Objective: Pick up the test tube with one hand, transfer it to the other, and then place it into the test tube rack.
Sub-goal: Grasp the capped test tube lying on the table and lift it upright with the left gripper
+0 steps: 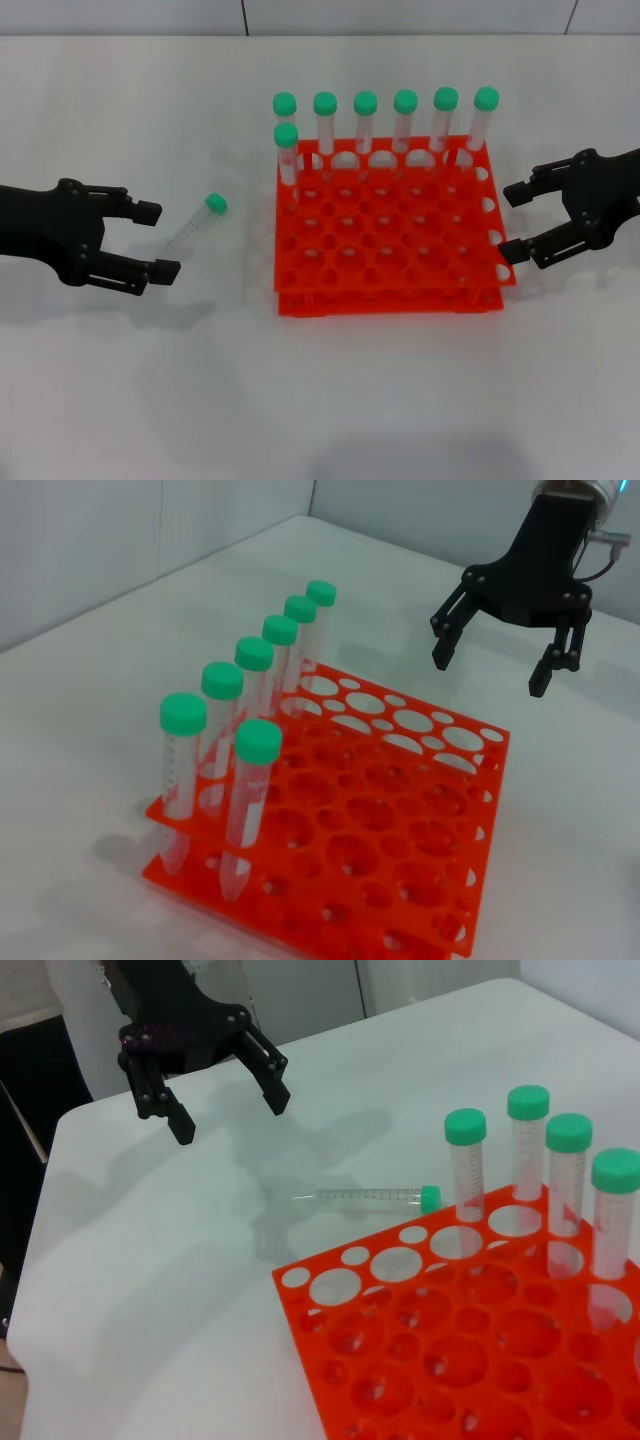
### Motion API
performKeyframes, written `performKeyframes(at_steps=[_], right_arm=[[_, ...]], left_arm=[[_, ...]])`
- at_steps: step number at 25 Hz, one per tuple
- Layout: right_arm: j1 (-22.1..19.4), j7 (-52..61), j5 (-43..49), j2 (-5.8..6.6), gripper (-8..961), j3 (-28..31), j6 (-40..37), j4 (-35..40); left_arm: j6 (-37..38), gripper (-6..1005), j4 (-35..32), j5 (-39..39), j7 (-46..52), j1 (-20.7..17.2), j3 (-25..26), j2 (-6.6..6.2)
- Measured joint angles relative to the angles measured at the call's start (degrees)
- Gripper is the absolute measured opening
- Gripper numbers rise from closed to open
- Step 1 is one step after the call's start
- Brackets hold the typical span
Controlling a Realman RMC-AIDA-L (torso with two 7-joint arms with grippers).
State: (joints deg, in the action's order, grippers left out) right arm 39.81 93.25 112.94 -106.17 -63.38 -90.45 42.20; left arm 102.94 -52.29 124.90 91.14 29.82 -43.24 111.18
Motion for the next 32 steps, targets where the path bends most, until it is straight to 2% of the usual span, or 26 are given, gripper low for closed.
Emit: performKeyframes(at_steps=[24,28,32], right_arm=[[0.00,0.00,-0.01,-0.28,856,0.07,0.25,0.12],[0.01,-0.07,-0.01,-0.40,856,-0.11,0.82,0.16],[0.14,-0.60,-0.01,-0.51,857,-0.29,1.33,0.17]], left_arm=[[-0.77,872,0.00,0.25,0.32,-0.27,0.00,-0.18],[-1.74,873,-2.00,0.55,5.89,-0.16,-0.13,0.16],[-1.97,873,-8.54,2.58,15.88,-0.18,-0.35,1.13]])
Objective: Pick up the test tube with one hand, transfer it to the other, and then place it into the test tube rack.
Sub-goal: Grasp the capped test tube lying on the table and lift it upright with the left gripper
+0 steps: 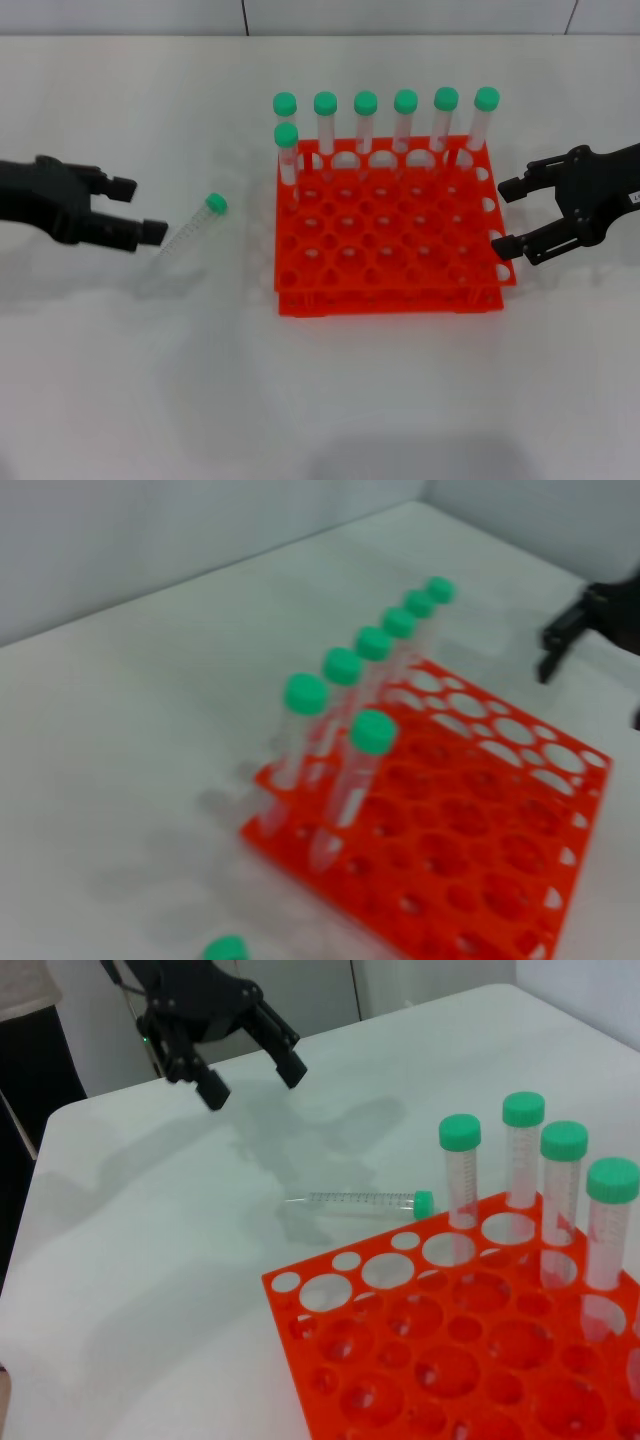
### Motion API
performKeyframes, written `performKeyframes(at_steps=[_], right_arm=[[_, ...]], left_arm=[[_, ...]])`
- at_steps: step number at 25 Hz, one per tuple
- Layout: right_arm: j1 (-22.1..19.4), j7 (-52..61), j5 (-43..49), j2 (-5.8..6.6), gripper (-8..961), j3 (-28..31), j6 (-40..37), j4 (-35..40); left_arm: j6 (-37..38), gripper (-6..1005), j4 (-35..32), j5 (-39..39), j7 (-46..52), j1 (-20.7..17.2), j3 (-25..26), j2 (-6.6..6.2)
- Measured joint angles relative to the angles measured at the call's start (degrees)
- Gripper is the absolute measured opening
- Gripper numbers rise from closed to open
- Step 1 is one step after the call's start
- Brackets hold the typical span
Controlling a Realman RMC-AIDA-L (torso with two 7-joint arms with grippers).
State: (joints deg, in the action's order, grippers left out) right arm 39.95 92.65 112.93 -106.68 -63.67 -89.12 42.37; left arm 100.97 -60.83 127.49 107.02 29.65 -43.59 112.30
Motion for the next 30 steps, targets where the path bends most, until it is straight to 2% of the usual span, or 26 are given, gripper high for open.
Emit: performKeyframes(at_steps=[4,8,11,16,17,30], right_arm=[[0.19,-0.41,0.00,-0.29,857,0.06,0.22,0.00],[0.30,-0.67,0.00,-0.45,857,-0.02,0.41,0.00],[0.40,-1.07,0.00,-0.87,857,-0.05,0.51,0.00],[0.50,-1.29,0.00,-1.15,857,-0.10,0.71,0.46],[0.59,-1.29,0.00,-1.20,857,-0.12,0.71,0.47],[2.20,-1.13,1.33,-2.48,857,-0.24,0.85,0.77]], left_arm=[[0.29,873,-5.93,3.99,10.68,1.07,-0.70,0.57],[-0.31,873,-6.39,10.06,20.37,4.54,-2.67,0.09],[-0.95,873,-5.41,14.14,24.52,6.88,-3.73,0.21],[-2.19,872,-2.12,19.31,25.83,9.75,-6.26,0.70],[-3.78,872,1.00,21.14,25.92,11.22,-7.16,0.85],[-12.13,873,11.24,28.90,26.83,14.70,-11.14,3.12]])
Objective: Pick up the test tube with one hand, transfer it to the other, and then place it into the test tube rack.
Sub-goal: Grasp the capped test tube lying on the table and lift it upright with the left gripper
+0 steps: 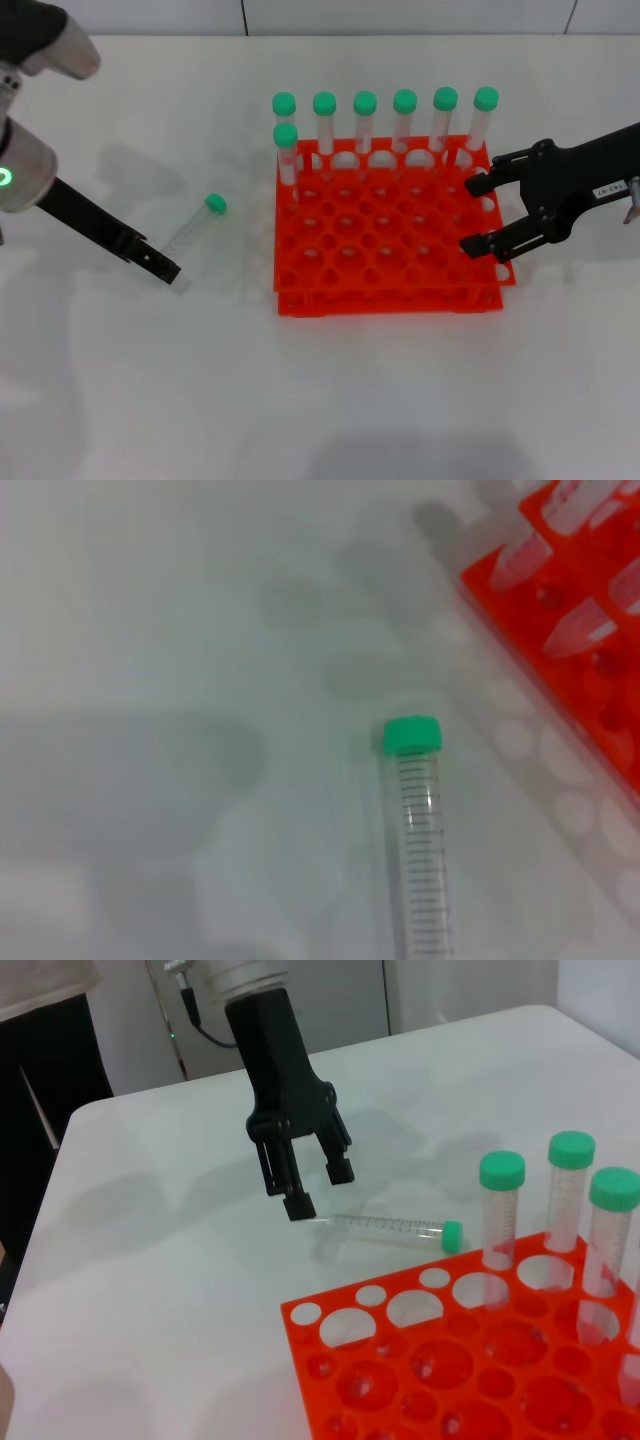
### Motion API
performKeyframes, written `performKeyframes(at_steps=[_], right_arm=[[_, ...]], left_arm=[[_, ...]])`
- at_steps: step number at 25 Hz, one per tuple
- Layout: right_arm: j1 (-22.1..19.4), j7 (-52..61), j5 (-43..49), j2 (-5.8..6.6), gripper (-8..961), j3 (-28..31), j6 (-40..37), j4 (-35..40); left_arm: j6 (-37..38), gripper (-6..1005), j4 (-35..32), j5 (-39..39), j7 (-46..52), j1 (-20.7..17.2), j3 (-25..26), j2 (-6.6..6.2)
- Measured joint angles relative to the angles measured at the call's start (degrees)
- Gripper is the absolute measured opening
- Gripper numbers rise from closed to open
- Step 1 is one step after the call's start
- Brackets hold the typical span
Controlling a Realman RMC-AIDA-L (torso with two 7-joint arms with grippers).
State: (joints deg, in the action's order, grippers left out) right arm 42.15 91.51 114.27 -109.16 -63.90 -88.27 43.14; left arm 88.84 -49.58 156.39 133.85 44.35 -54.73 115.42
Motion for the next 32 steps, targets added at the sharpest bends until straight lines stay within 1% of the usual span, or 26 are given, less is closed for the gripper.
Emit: performKeyframes(at_steps=[6,15,21,26,32], right_arm=[[0.05,0.09,0.25,-0.28,856,-0.05,0.31,0.02],[0.15,0.07,0.26,-0.28,856,-0.09,0.39,0.02],[0.25,0.13,0.26,-0.22,856,-0.08,0.39,0.02],[0.30,0.19,0.25,-0.25,857,-0.09,0.53,0.02],[0.30,0.25,0.25,-0.25,857,-0.08,0.59,0.01]], left_arm=[[-2.39,871,1.63,2.21,1.28,1.12,-0.17,0.99],[-2.47,866,1.69,2.35,1.80,1.52,-0.65,1.20],[-3.45,659,1.69,2.73,3.62,1.53,-3.04,1.25],[-3.68,415,1.69,2.93,3.70,1.53,-3.10,1.31],[-3.77,345,1.69,2.99,4.01,1.53,-4.66,1.78]])
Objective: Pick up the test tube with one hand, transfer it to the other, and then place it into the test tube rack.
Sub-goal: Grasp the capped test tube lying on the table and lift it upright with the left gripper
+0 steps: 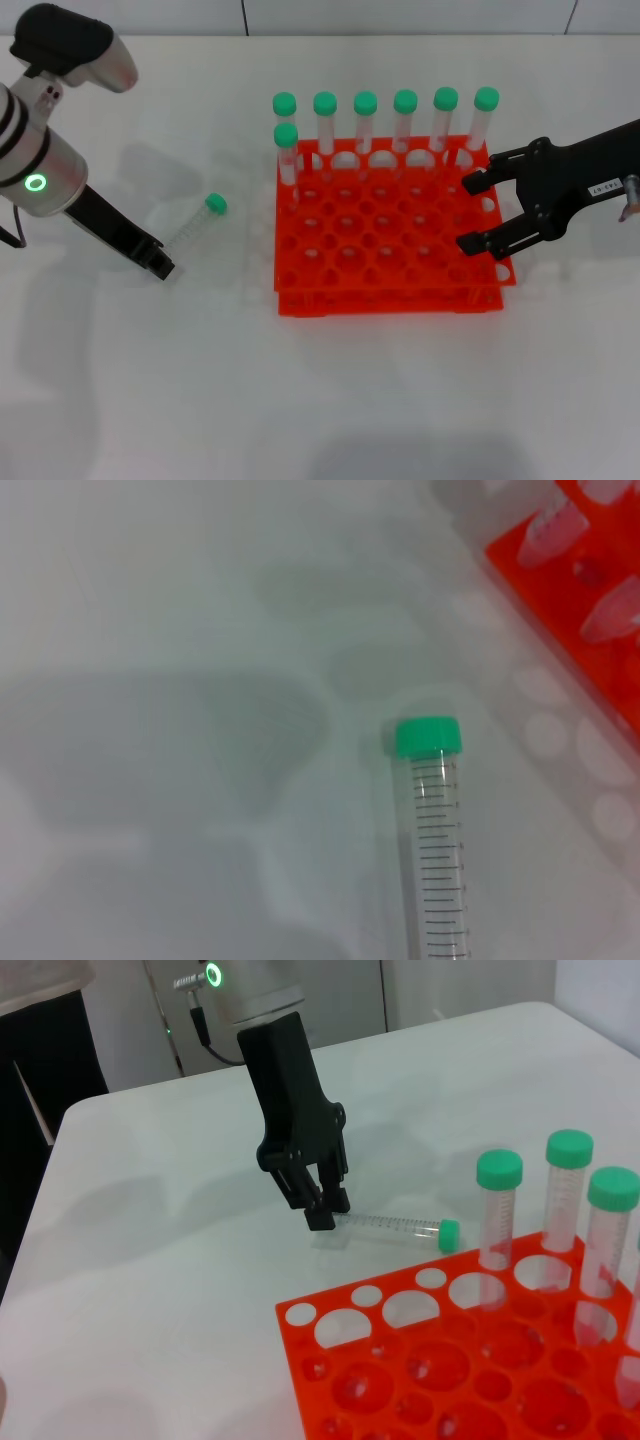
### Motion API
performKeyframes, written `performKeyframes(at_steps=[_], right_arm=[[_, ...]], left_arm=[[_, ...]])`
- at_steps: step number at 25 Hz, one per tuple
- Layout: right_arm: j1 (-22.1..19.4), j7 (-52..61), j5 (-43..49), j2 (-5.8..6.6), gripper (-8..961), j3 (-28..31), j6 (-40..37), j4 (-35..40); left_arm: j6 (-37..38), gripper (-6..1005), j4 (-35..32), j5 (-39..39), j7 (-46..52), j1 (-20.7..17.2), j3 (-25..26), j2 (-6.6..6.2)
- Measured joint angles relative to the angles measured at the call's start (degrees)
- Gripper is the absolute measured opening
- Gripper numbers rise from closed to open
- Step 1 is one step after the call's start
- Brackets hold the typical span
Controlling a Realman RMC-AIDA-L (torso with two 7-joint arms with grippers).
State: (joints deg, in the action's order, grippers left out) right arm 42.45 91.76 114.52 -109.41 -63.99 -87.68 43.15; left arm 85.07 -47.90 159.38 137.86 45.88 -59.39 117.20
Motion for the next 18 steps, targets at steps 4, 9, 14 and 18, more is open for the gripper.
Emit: performKeyframes(at_steps=[4,9,14,18], right_arm=[[0.00,0.00,0.00,0.00,857,0.00,0.10,0.00],[0.00,0.00,0.50,-0.01,857,0.00,0.14,0.00],[0.00,-0.03,0.67,0.00,857,0.00,0.15,0.00],[0.15,-0.07,0.84,0.00,856,0.00,0.20,0.00]], left_arm=[[-0.42,299,0.05,0.08,0.45,0.03,-0.55,0.04],[-1.75,289,0.75,2.00,1.75,0.15,-0.59,0.18],[-2.85,271,1.82,3.04,2.14,0.64,-0.59,0.42],[-3.05,256,2.29,3.04,2.15,0.90,-0.61,0.41]])
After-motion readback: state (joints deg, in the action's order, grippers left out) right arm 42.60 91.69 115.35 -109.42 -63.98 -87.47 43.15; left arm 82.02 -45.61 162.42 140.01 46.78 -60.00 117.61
